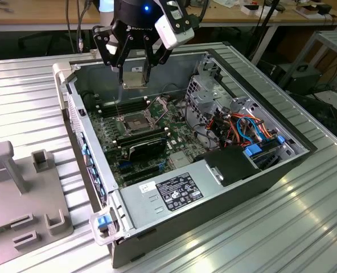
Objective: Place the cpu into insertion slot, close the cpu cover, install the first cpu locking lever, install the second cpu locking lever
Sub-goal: 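Place the cpu into insertion slot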
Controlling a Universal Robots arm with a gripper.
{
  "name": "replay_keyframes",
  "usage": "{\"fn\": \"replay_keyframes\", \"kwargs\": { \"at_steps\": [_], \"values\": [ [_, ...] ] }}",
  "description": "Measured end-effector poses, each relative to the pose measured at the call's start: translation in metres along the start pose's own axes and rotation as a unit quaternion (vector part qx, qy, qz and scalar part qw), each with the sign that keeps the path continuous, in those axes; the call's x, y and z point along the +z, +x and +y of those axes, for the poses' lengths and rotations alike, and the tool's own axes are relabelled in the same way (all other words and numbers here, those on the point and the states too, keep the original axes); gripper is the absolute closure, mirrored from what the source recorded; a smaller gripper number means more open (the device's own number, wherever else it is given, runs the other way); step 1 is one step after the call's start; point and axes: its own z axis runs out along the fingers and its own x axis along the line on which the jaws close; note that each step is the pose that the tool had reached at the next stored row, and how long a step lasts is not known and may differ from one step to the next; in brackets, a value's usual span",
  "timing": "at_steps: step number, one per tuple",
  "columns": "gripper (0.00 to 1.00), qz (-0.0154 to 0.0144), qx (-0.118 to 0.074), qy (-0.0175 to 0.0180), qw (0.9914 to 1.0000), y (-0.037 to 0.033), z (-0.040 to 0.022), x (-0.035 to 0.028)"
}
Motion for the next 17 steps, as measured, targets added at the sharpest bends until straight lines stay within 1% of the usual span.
{"fn": "replay_keyframes", "kwargs": {
  "at_steps": [3,5,6,7,13,15,17],
  "values": [
    [0.45,-0.0004,0.01,0.0003,0.99995,-0.0001,0.0001,0.0],
    [0.45,-0.0016,0.035,0.0009,0.99938,-0.0001,0.0001,0.0002],
    [0.45,-0.0022,0.049,0.0012,0.9988,-0.0002,0.0001,0.0003],
    [0.45,-0.0024,0.054,0.0013,0.99851,-0.0002,0.0001,0.0003],
    [0.45,-0.0025,0.056,0.0014,0.99845,-0.0002,0.0002,0.0003],
    [0.45,-0.0027,0.06,0.0014,0.99821,-0.0003,0.0002,0.0004],
    [0.45,-0.0031,0.069,0.0017,0.9976,-0.0004,0.0002,0.0004]
  ]
}}
